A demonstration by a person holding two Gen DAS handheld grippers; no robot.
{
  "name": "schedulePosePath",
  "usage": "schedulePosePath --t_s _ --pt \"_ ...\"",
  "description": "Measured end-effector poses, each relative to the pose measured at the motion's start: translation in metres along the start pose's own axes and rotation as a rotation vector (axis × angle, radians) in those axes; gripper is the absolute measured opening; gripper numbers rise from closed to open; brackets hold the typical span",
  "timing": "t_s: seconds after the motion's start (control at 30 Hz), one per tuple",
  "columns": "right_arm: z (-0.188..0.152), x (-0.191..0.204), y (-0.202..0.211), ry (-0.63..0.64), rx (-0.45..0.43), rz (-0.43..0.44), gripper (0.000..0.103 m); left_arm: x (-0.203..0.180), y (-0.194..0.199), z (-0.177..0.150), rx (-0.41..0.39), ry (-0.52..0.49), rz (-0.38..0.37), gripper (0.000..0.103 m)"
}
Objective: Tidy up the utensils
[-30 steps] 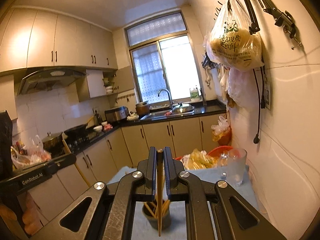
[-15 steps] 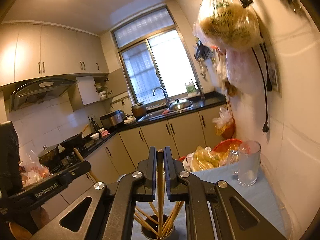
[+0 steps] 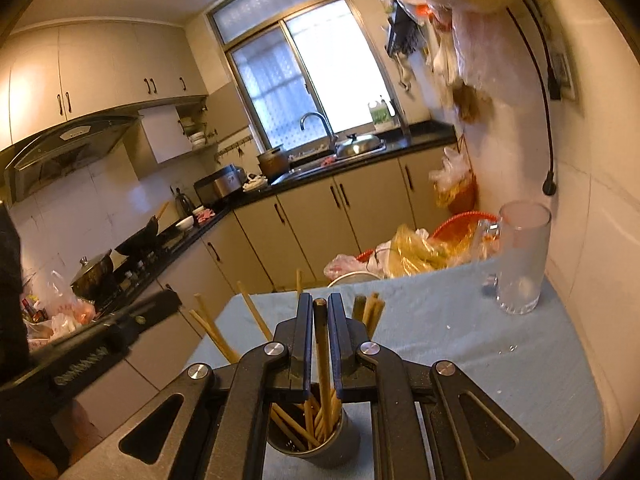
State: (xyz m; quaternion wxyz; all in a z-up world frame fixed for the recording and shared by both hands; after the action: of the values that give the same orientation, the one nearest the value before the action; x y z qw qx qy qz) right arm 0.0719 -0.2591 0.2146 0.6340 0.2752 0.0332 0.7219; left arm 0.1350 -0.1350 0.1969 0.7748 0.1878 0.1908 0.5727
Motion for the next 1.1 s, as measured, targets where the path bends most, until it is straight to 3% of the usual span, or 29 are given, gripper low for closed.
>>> schedulePosePath --t_s 0.07,0.13,0.47,0.57,0.7,0.83,1.1 --pt "0.001 -0.002 0.001 -0.007 0.001 0.002 0.029 0.0 0.007 0.0 -0.013 -0.007 0.008 0.025" --pt "0.003 -0.001 0.007 -0.006 -0.011 0.002 0.037 -0.001 0.017 -0.001 -0.034 -0.015 0.018 0.034" --pt "0.006 0.01 0.057 0.048 -0.036 -0.034 0.05 0.003 0.075 -0.012 -0.084 -0.032 0.074 0.047" --pt "0.004 0.011 0.076 0.058 -0.041 -0.047 0.063 0.008 0.095 -0.022 -0.074 -0.022 0.091 0.05" --pt "-0.006 0.011 0.105 0.095 -0.022 -0.068 0.064 0.015 0.12 -0.039 -0.05 -0.011 0.104 0.052" --pt "-0.024 0.006 0.129 0.122 0.019 -0.093 0.072 0.016 0.142 -0.059 -0.032 -0.009 0.104 0.057" --pt "-0.089 -0.019 0.179 0.154 0.111 -0.167 0.076 0.004 0.18 -0.112 -0.002 -0.038 0.111 0.061"
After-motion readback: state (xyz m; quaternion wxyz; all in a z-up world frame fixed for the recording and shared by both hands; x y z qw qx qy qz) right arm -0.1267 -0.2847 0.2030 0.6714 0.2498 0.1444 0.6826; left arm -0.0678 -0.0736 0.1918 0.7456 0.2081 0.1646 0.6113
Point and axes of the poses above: each gripper's, at about its wrist camera, not at the fingertips, and y roughly against the way its jaws point, x to its left, z to its top, the point moved 9 cm from there along -y, roughly the way its jaws point
